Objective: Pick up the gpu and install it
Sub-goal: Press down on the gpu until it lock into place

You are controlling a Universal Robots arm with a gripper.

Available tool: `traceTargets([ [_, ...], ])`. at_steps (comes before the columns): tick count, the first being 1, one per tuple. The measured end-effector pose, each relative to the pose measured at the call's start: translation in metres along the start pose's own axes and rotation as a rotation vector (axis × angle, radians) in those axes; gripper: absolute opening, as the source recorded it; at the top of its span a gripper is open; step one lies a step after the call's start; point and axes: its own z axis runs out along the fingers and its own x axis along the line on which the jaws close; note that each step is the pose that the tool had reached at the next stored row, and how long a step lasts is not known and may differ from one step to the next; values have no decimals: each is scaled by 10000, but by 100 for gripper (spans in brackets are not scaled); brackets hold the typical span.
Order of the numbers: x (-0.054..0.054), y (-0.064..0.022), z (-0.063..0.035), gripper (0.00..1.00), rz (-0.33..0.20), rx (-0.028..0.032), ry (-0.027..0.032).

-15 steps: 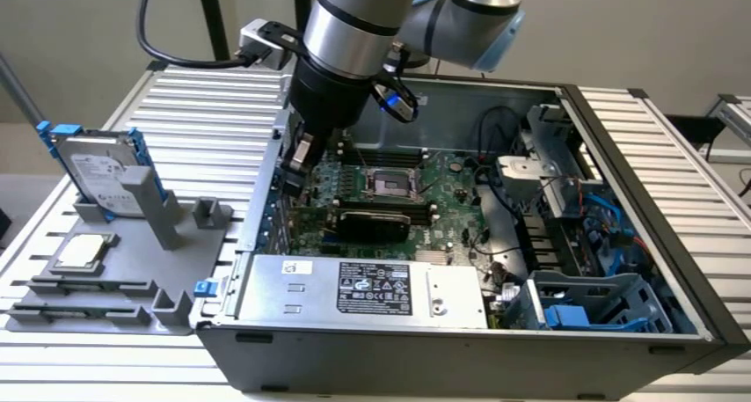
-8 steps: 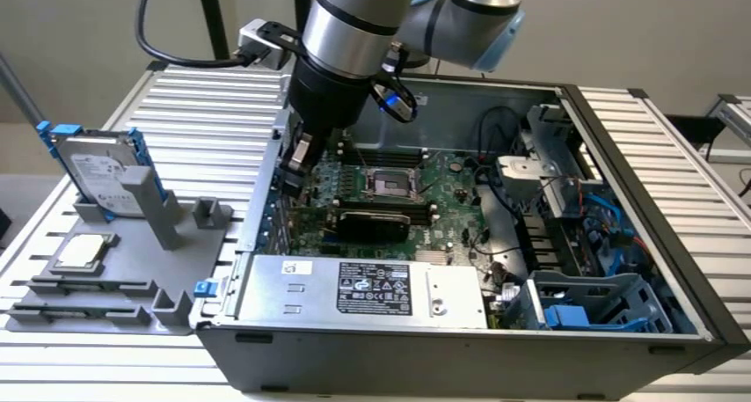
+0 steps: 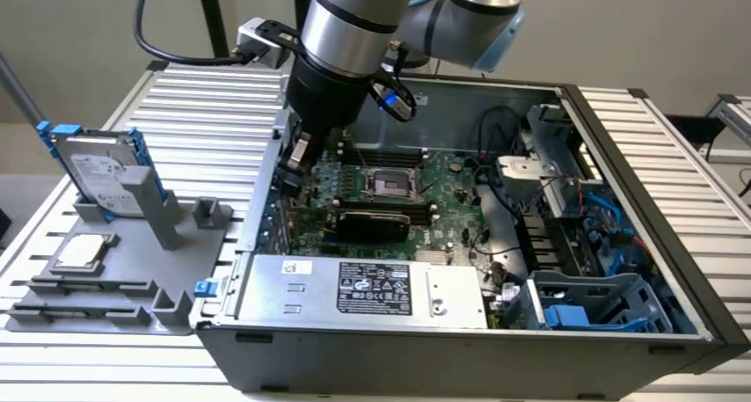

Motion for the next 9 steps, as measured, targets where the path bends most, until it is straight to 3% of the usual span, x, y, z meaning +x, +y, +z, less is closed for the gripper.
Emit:
traceTargets([
  [5,-6,-56,-96,11,-3,29,-3],
  [6,-7,-66,-101,11,2,99,-18],
  [7,-7,-72,-104,11,8,223,-45],
  [9,-9,-85,-107,11,12,560,-118],
])
